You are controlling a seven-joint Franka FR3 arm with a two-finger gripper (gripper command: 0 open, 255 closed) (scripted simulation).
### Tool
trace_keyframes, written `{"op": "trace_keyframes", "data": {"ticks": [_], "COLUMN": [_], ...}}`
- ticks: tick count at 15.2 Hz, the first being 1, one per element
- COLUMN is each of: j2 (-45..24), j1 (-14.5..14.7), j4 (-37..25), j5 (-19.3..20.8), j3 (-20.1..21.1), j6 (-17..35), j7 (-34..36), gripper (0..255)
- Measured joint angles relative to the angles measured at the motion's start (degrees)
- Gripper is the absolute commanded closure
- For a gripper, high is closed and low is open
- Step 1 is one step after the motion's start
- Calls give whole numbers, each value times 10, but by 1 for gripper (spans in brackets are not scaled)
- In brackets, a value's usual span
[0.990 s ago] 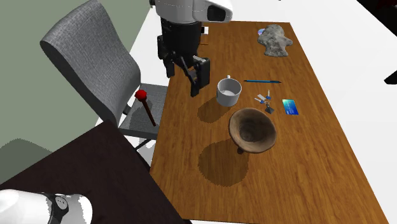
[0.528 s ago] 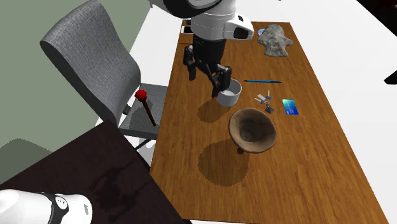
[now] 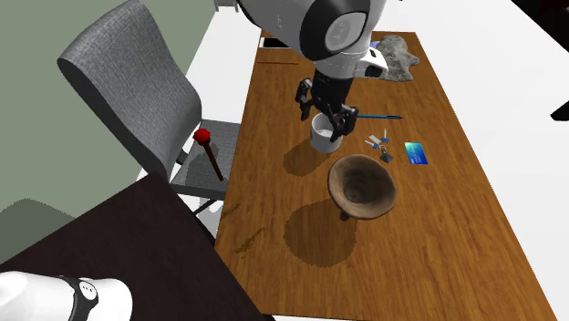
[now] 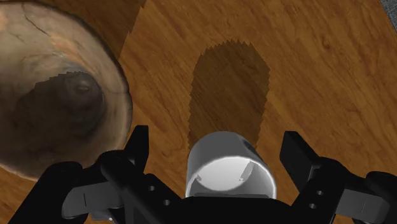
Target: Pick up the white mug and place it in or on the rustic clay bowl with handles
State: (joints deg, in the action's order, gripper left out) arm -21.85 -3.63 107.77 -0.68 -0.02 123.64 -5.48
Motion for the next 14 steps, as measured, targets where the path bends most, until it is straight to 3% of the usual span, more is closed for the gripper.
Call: {"op": "trace_keyframes", "data": {"ticks": [4,9,14], "j2": [-87,-219,-257], "j1": [-5,-14,-12], "j4": [-89,-250,-273], "j5": [-7,-14,-15], "j3": [2,5,6], "j6": [1,-27,-10], "j7": [-9,-20,-19], "gripper": [0,0,0]}}
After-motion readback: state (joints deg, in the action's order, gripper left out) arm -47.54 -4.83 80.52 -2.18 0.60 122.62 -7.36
